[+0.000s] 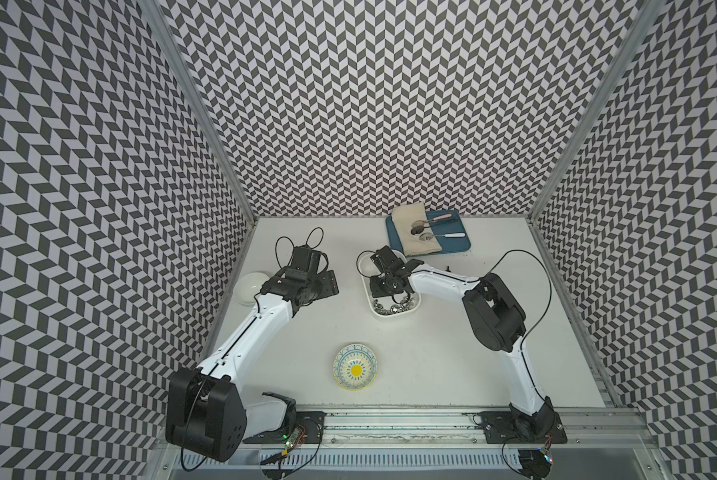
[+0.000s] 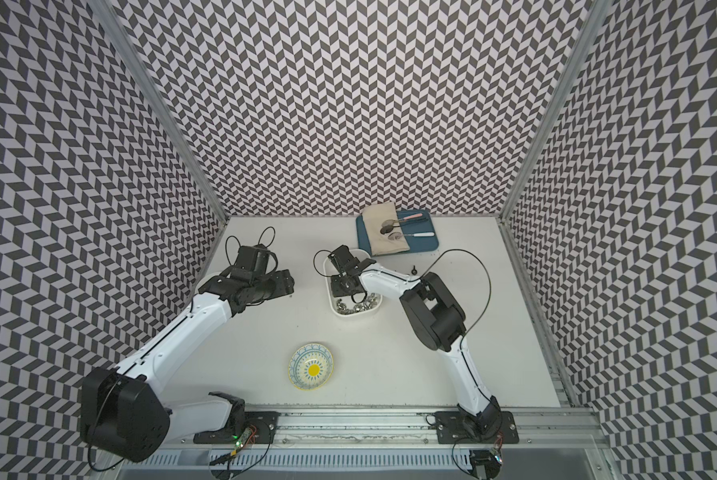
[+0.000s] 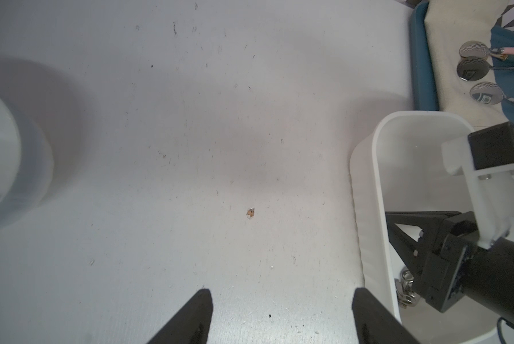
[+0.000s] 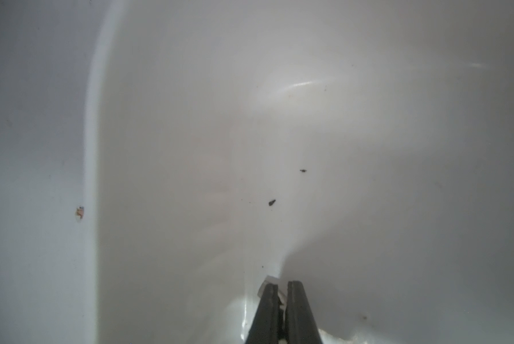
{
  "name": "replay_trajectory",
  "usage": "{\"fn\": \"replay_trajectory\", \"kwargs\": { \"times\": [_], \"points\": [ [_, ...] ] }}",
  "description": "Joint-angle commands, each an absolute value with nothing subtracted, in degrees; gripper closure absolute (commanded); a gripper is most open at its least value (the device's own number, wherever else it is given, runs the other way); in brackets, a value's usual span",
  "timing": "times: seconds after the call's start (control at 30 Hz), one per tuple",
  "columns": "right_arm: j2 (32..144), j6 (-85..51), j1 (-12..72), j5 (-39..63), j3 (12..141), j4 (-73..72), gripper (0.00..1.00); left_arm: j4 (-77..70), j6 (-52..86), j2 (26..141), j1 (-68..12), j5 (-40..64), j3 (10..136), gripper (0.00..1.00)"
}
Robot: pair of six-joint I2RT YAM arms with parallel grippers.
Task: Take out the wing nut from the storage box
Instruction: Pick up the wing nut from the storage box, then place the wing nut at the center of the board.
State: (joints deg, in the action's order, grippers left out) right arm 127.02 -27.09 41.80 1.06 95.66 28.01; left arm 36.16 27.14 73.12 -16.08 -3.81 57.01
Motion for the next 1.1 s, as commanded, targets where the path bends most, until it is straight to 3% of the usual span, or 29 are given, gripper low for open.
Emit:
{"fn": "replay_trajectory", "kwargs": {
  "times": [0.0,0.57,0.87,1.07],
  "points": [
    [123.8,-26.9,40.9,-0.6,96.9,29.8,0.91,36.8,27.5,72.9,-15.7,-4.2,58.5,0.22],
    [111.9,-26.0,34.6,-1.2,93.4,30.0,0.92,36.8,27.3,73.7,-15.7,-3.5,60.0,0.22],
    [105.6,-24.3,25.1,-3.4,82.1,28.0,0.93,36.8,27.2,73.8,-15.8,-3.5,59.9,0.22],
    [105.8,-24.0,23.1,-3.5,75.9,25.6,0.93,36.7,27.3,73.8,-15.8,-3.5,59.8,0.22]
  ]
}}
